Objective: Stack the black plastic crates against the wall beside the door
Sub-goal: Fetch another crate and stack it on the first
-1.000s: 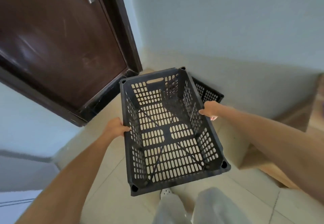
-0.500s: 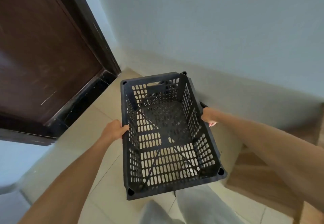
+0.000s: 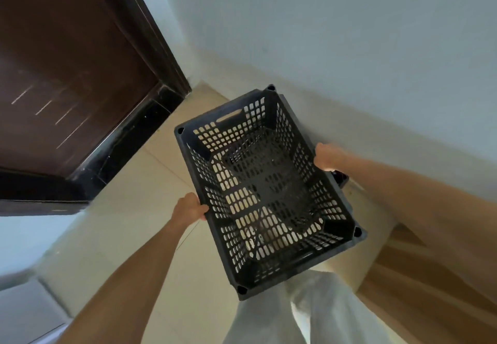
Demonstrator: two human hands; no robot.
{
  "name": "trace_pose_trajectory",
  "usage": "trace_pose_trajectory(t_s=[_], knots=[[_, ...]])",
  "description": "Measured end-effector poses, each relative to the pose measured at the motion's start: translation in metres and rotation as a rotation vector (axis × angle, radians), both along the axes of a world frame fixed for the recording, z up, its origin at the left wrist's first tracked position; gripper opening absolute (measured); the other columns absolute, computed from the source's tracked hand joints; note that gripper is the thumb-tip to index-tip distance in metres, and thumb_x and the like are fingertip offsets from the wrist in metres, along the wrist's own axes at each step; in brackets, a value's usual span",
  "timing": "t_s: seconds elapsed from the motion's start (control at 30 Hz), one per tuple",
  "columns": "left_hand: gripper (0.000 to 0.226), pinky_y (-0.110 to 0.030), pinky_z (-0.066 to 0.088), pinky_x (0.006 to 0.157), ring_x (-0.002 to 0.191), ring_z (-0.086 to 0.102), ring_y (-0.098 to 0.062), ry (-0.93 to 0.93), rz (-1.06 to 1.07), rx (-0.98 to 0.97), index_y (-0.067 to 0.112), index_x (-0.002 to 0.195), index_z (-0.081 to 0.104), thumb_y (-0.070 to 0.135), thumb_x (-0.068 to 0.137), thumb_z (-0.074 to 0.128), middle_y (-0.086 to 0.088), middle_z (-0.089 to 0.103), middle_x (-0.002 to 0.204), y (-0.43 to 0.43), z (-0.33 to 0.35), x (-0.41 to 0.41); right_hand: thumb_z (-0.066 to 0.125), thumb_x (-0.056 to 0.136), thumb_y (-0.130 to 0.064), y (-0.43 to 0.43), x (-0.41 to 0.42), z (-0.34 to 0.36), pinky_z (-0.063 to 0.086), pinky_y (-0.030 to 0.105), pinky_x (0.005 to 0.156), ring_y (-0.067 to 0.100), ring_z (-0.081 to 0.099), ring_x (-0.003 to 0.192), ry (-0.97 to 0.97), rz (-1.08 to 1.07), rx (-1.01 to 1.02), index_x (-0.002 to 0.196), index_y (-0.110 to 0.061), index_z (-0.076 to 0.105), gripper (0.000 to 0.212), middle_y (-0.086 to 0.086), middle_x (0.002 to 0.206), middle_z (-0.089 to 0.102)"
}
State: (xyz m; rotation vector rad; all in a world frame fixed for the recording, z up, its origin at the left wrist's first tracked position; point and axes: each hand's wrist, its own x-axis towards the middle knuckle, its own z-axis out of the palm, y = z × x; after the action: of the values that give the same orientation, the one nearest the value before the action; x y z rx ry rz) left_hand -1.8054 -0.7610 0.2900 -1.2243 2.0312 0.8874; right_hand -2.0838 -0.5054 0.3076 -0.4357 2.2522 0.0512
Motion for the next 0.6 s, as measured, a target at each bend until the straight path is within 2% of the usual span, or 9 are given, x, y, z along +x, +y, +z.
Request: trace_pose_trajectory(t_s=[0.1, 0.2, 0.27, 0.33, 0.4, 0.5, 0.57, 0.6], knots=[[0.014, -0.026, 0.042, 0.065, 0.084, 0.064, -0.022, -0.004, 0.029, 0.046, 0.011, 0.075, 0.057, 0.018, 0.084, 0.065, -0.004, 0.07, 0.073, -0.003, -0.014, -0.024, 0.037, 0.096, -0.013, -0.012, -0.03, -0.021, 0.052, 0.038, 0.075, 0.028, 0.055, 0.082, 0.011, 0.01, 0.001, 0.123, 0.005, 0.052, 0.035, 0.015, 0.099, 0.056], [0.012, -0.028, 0.048, 0.076, 0.088, 0.065, -0.022, -0.006, 0.035, 0.086, 0.009, 0.077, 0.063, 0.019, 0.085, 0.065, -0.009, 0.076, 0.083, -0.002, -0.025, -0.05, 0.038, 0.095, -0.01, -0.017, -0.056, -0.033, 0.053, 0.04, 0.086, 0.033, 0.06, 0.096, 0.036, -0.011, 0.001, 0.122, 0.003, 0.055, 0.034, 0.019, 0.115, 0.06], [0.014, -0.03, 0.05, 0.083, 0.092, 0.067, -0.023, 0.008, 0.069, 0.121, 0.006, 0.078, 0.068, 0.018, 0.085, 0.064, -0.011, 0.076, 0.085, 0.003, -0.034, -0.065, 0.038, 0.098, -0.009, -0.021, -0.072, -0.039, 0.048, 0.036, 0.085, 0.036, 0.058, 0.11, 0.047, -0.027, 0.015, 0.126, 0.004, 0.053, 0.035, 0.021, 0.124, 0.057], [0.017, -0.033, 0.052, 0.088, 0.096, 0.068, -0.025, 0.021, 0.099, 0.148, 0.0, 0.086, 0.07, 0.016, 0.085, 0.064, -0.012, 0.076, 0.087, 0.011, -0.044, -0.08, 0.039, 0.099, -0.011, -0.022, -0.087, -0.048, 0.045, 0.036, 0.084, 0.037, 0.054, 0.116, 0.084, -0.037, 0.027, 0.129, 0.004, 0.049, 0.035, 0.021, 0.13, 0.052], [0.013, -0.036, 0.052, 0.091, 0.098, 0.068, -0.025, 0.017, 0.129, 0.167, 0.002, 0.087, 0.067, 0.015, 0.085, 0.065, -0.013, 0.076, 0.091, 0.02, -0.054, -0.092, 0.041, 0.098, -0.013, -0.017, -0.1, -0.059, 0.044, 0.038, 0.082, 0.039, 0.054, 0.115, 0.115, -0.013, 0.049, 0.129, 0.002, 0.046, 0.035, 0.023, 0.128, 0.052], [0.01, -0.04, 0.053, 0.094, 0.095, 0.071, -0.026, 0.032, 0.202, 0.217, 0.002, 0.092, 0.068, 0.009, 0.086, 0.066, -0.015, 0.076, 0.093, 0.037, -0.063, -0.106, 0.044, 0.095, -0.013, -0.008, -0.117, -0.077, 0.044, 0.037, 0.077, 0.04, 0.057, 0.108, 0.143, -0.008, 0.04, 0.122, 0.002, 0.052, 0.032, 0.024, 0.119, 0.056], [0.002, -0.041, 0.054, 0.092, 0.091, 0.073, -0.025, 0.045, 0.238, 0.231, 0.007, 0.085, 0.066, 0.008, 0.085, 0.068, -0.015, 0.076, 0.091, 0.048, -0.067, -0.111, 0.044, 0.095, -0.011, -0.004, -0.124, -0.087, 0.045, 0.037, 0.076, 0.039, 0.058, 0.104, 0.151, -0.001, 0.039, 0.119, 0.003, 0.053, 0.029, 0.023, 0.115, 0.057], [0.009, -0.042, 0.055, 0.091, 0.091, 0.073, -0.025, 0.05, 0.25, 0.229, 0.011, 0.079, 0.062, 0.007, 0.084, 0.068, -0.015, 0.076, 0.09, 0.052, -0.068, -0.112, 0.043, 0.094, -0.009, -0.001, -0.127, -0.092, 0.048, 0.038, 0.077, 0.039, 0.058, 0.102, 0.156, 0.002, 0.036, 0.12, 0.002, 0.051, 0.029, 0.022, 0.114, 0.057]])
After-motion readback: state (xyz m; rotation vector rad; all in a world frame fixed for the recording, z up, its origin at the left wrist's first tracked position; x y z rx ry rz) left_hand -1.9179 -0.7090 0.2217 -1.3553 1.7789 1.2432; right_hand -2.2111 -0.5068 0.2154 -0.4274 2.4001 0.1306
